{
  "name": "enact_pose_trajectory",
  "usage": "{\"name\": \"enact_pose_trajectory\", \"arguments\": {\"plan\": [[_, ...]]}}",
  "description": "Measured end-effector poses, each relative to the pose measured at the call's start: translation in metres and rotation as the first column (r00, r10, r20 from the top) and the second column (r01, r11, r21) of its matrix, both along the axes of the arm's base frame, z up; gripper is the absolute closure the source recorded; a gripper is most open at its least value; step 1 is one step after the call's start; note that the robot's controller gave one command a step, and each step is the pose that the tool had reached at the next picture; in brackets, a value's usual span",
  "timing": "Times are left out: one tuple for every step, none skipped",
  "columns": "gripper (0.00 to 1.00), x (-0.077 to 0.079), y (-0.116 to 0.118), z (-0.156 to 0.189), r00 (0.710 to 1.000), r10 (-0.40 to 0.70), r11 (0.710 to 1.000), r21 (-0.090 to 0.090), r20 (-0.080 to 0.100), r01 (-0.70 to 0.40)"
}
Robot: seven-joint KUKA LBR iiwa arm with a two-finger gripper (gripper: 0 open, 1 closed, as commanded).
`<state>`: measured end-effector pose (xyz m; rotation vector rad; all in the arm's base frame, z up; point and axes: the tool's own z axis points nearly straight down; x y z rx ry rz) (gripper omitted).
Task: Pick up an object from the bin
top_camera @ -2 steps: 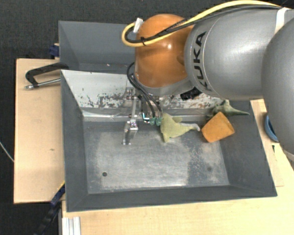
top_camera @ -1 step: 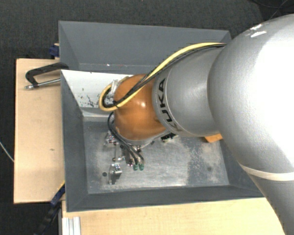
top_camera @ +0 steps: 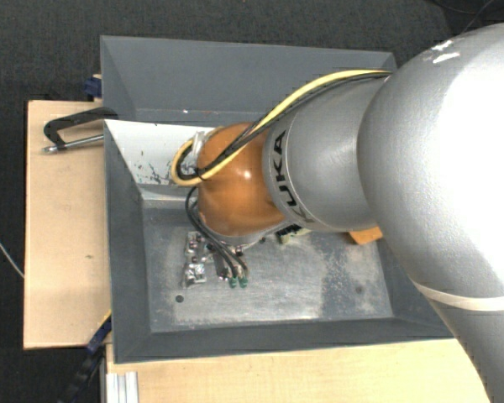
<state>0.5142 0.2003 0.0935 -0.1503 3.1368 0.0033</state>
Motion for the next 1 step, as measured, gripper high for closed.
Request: {"name": "enact_pose_trajectory", "arguments": {"plan": [[1.00,0.0571,-0.0057,0.0725,0.977,-0.213,0.977,0.005,0.010,0.213]]}}
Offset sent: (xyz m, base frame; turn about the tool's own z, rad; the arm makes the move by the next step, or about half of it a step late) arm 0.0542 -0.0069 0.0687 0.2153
